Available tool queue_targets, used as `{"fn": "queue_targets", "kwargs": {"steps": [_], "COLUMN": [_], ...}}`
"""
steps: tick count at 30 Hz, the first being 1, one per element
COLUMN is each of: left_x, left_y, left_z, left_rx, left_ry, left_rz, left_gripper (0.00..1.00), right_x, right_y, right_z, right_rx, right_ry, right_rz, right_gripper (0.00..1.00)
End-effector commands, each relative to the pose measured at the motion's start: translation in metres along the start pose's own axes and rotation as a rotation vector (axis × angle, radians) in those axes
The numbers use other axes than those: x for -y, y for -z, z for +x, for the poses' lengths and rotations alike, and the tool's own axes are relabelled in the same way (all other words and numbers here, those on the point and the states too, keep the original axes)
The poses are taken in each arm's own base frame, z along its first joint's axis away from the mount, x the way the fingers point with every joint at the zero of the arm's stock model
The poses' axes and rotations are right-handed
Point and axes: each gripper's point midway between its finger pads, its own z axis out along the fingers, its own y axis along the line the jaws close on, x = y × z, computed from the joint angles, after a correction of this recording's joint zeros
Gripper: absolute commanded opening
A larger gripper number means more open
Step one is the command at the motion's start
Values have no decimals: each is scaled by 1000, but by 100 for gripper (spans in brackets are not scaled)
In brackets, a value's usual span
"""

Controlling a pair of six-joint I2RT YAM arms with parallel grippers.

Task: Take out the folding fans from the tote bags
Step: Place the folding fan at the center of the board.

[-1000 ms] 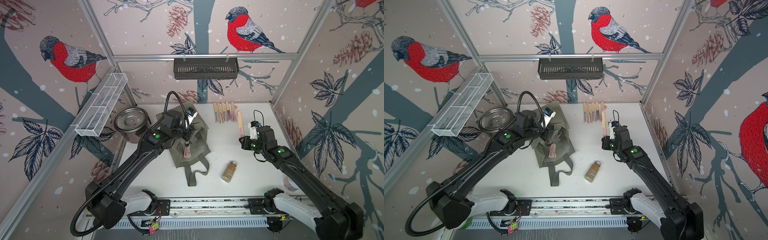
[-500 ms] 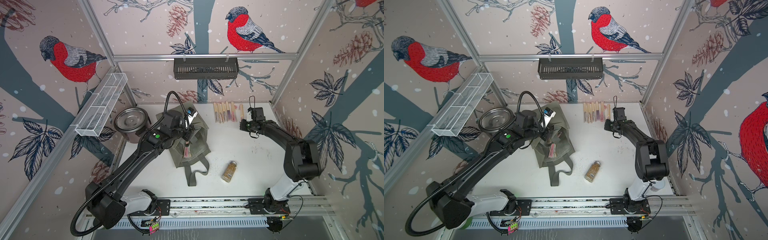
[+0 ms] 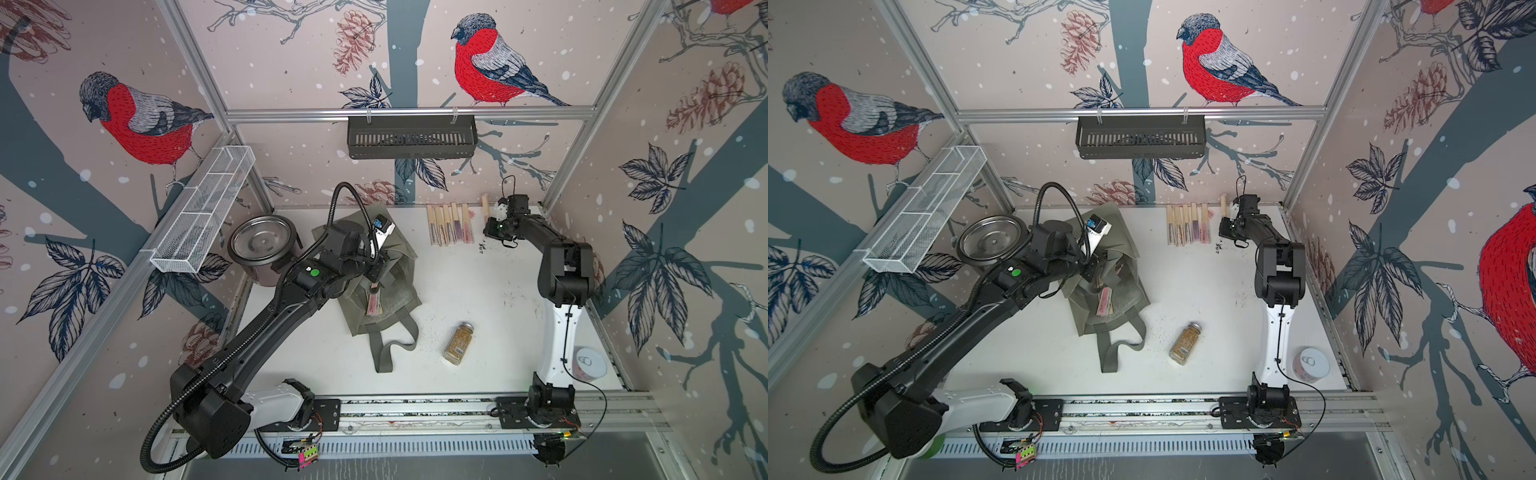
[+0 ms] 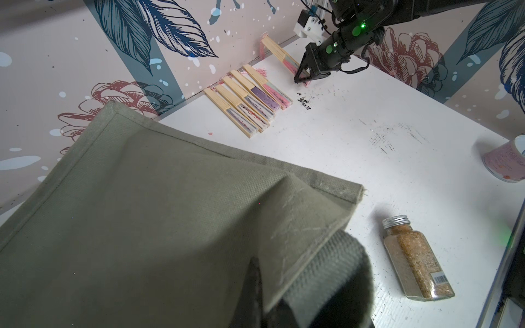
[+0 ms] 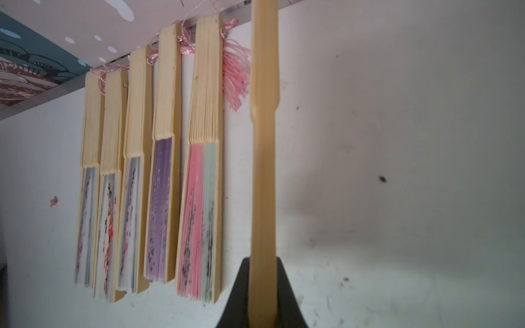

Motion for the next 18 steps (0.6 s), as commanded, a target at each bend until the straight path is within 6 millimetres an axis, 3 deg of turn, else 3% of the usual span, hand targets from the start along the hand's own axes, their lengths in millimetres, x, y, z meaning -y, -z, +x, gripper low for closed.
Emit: {"fn": "queue_targets", "kwargs": {"steps": [1,6,18], "left_x": [-2,-3,-2], "left_y": [2,1,-2], "left_z": [-10,-9,-8], "left_rx": [41,37,31], "left_ry": [-10,-9,-8], "left_rz": [-10,-14,-7], "left_gripper": [0,0,0], "right_x": [-16,-16,-13], "right_y": [-15,-29,-21], "right_z": [7,10,12], "right_rx": [-70,-108,-96], "right_ry": [65,84,-6], "right_rz": [-82,-77,-142], "right_gripper": [8,8,9]}}
